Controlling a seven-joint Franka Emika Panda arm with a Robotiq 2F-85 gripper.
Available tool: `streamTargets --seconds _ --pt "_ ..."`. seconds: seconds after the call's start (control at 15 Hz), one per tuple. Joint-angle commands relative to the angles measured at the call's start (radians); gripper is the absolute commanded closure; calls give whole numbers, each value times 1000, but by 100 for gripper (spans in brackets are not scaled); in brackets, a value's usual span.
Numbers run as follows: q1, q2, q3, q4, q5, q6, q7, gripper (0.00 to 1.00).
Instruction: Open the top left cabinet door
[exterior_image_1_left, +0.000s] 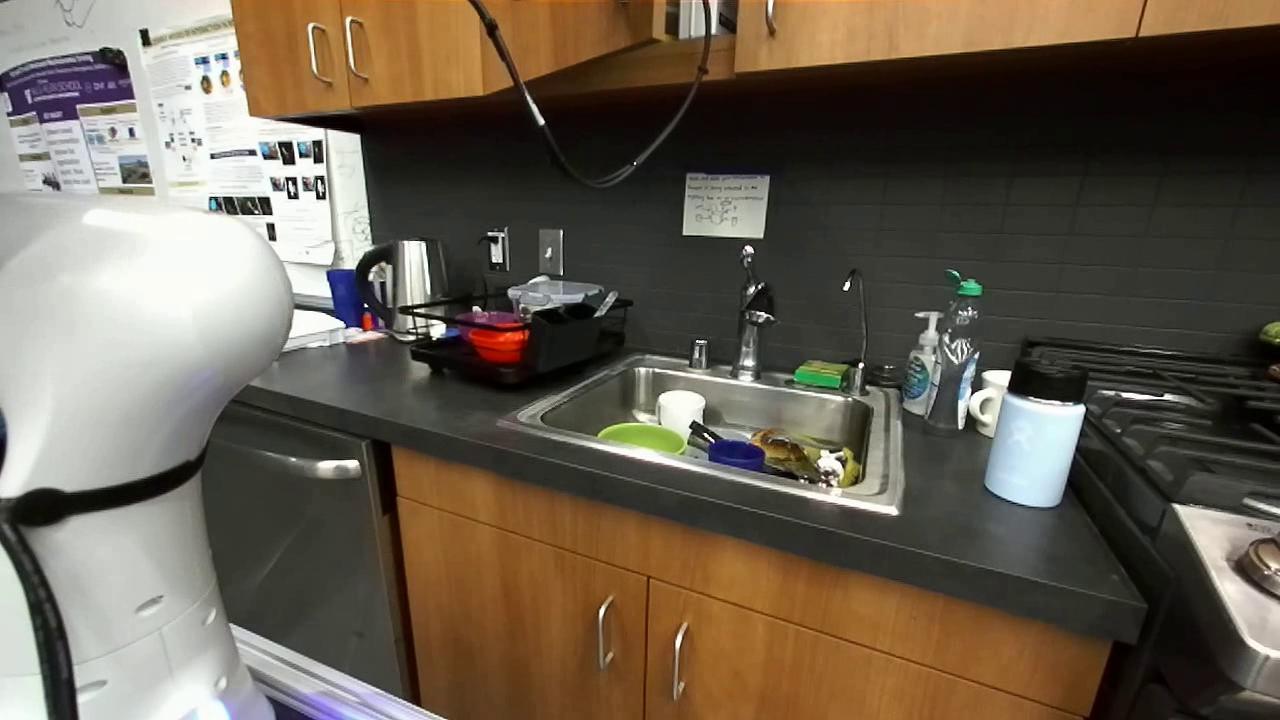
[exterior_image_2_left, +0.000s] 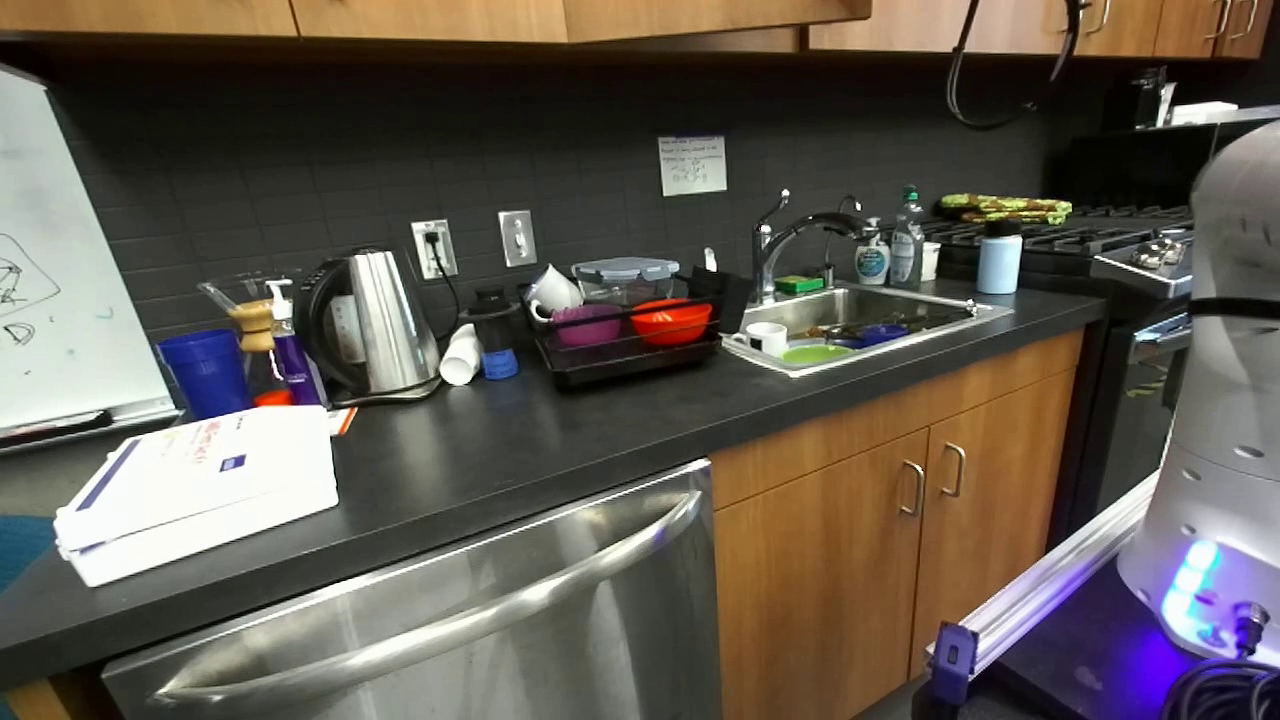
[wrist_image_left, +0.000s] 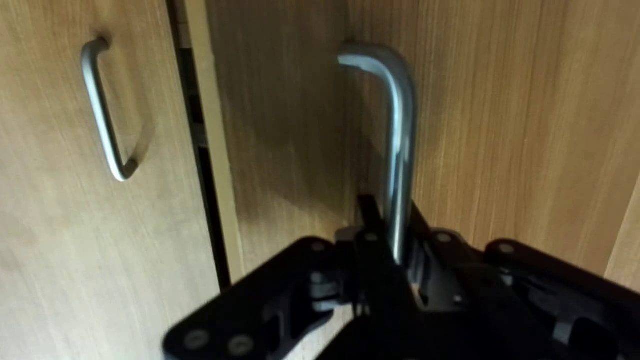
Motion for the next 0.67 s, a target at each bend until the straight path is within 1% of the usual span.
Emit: streamTargets --seconds 0.0,0.07,0.13,0.27,0.47,0.6 --pt "13 -113 -24 -50 0 -39 1 97" --pt "29 -122 -25 -52 4 -50 -2 97" --pt "58 -141 -27 -55 6 -73 -5 97" --pt "146 -190 -40 -59 7 -122 -24 97" --pt "195 -228 -16 -71 24 -178 -76 97" --pt "207 -237 12 -90 37 -197 -92 97"
